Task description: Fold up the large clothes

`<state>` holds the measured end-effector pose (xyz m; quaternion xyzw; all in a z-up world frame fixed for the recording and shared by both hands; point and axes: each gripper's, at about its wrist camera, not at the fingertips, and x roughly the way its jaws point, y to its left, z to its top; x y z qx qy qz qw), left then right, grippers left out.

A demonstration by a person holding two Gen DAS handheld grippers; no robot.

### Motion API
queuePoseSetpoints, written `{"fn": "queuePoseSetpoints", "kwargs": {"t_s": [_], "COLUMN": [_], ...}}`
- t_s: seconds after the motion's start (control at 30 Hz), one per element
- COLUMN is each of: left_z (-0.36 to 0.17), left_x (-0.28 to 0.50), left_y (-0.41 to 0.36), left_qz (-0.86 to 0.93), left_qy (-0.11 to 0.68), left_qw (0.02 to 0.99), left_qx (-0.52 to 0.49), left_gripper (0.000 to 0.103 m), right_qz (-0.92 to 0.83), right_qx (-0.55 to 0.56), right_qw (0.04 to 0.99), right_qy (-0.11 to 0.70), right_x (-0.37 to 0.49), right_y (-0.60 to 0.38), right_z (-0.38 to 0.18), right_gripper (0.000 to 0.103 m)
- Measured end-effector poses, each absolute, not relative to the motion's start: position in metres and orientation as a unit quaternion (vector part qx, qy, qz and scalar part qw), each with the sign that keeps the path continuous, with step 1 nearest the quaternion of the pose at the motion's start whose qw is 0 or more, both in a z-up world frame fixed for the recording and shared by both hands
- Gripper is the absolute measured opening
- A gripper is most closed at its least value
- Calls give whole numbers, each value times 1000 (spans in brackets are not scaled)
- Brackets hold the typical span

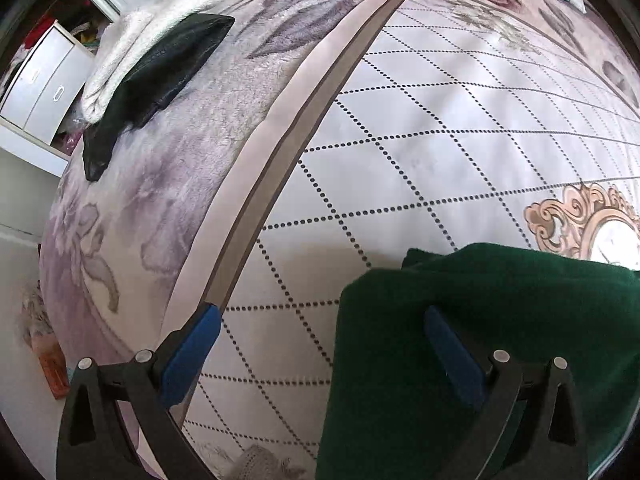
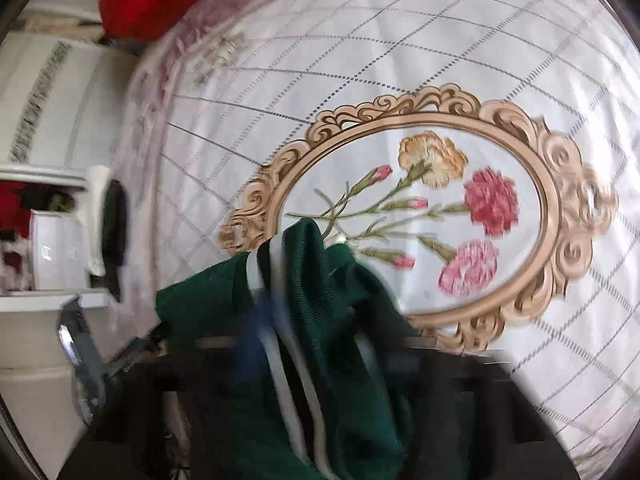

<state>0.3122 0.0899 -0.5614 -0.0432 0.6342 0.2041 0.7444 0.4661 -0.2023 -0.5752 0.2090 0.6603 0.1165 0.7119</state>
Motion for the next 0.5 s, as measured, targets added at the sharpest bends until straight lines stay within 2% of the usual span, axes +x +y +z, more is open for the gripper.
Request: {"fn": "queuePoseSetpoints", "kwargs": {"t_s": [0.03,0.13,0.3,0.4,0.47,0.5], "left_z": [-561,-561,-559,-548,-535,-531], "left_x": [311,306,311,306,294,288], "left_y": [91,95,88,86,82,79], "left_qz": [203,189,191,199,194,192], "left_qy": [632,623,624,627,621,620], "left_qw": [747,755,755,751,756,756], "left_qx": [-48,-76,-67,-65,-75,-77], "left_gripper": [103,103,103,103,103,103], "right_qz": [121,113,65,84,106,114], "right_qx": [215,250,253,219,202,193], "right_qw": [714,729,675,674,680,684], "right_qy": [656,628,690,700,697,695], "right_x": [472,467,484,490,482,472], "right_y": [-198,-208,-213,-209,-208,-210], "right_z": [-574,-563,-626,-601,-578,-567], "right_gripper": [18,14,18,38,66,71]}}
